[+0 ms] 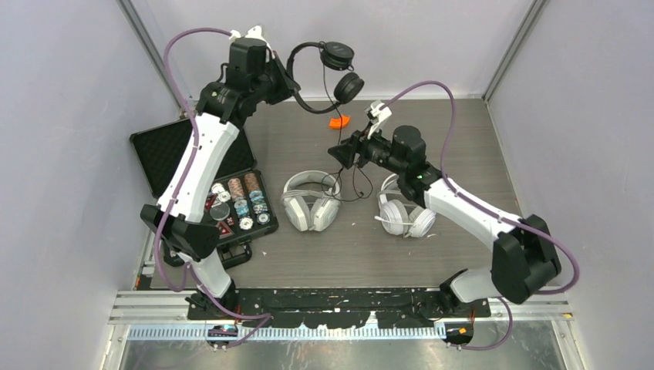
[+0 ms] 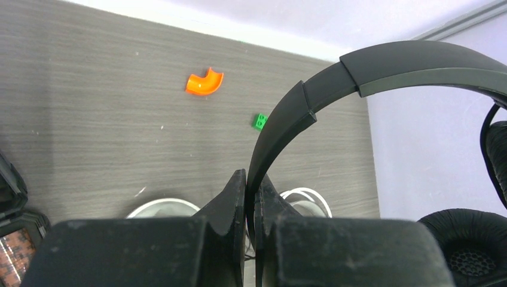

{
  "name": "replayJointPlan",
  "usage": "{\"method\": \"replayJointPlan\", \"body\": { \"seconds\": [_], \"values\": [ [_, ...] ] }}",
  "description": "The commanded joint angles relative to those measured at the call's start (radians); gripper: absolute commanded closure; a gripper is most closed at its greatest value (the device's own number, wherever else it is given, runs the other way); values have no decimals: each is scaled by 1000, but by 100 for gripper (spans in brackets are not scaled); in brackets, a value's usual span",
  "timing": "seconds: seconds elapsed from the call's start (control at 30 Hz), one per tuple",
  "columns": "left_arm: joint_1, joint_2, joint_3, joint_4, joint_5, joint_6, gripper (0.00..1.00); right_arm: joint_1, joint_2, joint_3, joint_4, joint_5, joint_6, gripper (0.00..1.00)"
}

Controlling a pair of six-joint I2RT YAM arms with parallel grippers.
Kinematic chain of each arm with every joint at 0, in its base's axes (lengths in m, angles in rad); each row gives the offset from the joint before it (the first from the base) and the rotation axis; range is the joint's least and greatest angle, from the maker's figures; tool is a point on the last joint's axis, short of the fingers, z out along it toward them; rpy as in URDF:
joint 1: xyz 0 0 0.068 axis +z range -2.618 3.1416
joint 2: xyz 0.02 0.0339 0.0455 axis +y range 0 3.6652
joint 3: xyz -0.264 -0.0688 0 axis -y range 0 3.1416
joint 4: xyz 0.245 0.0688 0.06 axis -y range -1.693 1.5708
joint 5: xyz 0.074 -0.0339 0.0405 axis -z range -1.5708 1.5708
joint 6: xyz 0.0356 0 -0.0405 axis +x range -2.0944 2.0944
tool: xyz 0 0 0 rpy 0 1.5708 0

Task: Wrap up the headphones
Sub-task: Wrap the headphones cable around the headphones.

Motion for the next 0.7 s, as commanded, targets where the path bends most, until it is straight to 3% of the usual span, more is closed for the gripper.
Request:
{"method": "replayJointPlan", "body": {
  "seconds": [0.0, 0.17, 0.3, 0.43, 0.57, 0.67],
  "values": [
    [32, -13, 85, 43, 30, 3, 100, -1, -181, -30, -116, 43, -38, 39],
    [45, -2, 106, 43, 51, 10, 100, -23, -292, -2, -379, 118, -131, 35],
    [46, 8, 124, 39, 68, 7, 100, -35, -336, -20, -425, 146, -97, 35],
    [46, 16, 126, 41, 80, 6, 100, -35, -319, -57, -412, 190, 30, 38],
    [47, 21, 125, 42, 90, 2, 100, -34, -291, -94, -449, 349, 295, 41],
    [46, 21, 122, 45, 90, 2, 100, -34, -282, -117, -470, 425, 337, 40]
  ]
}}
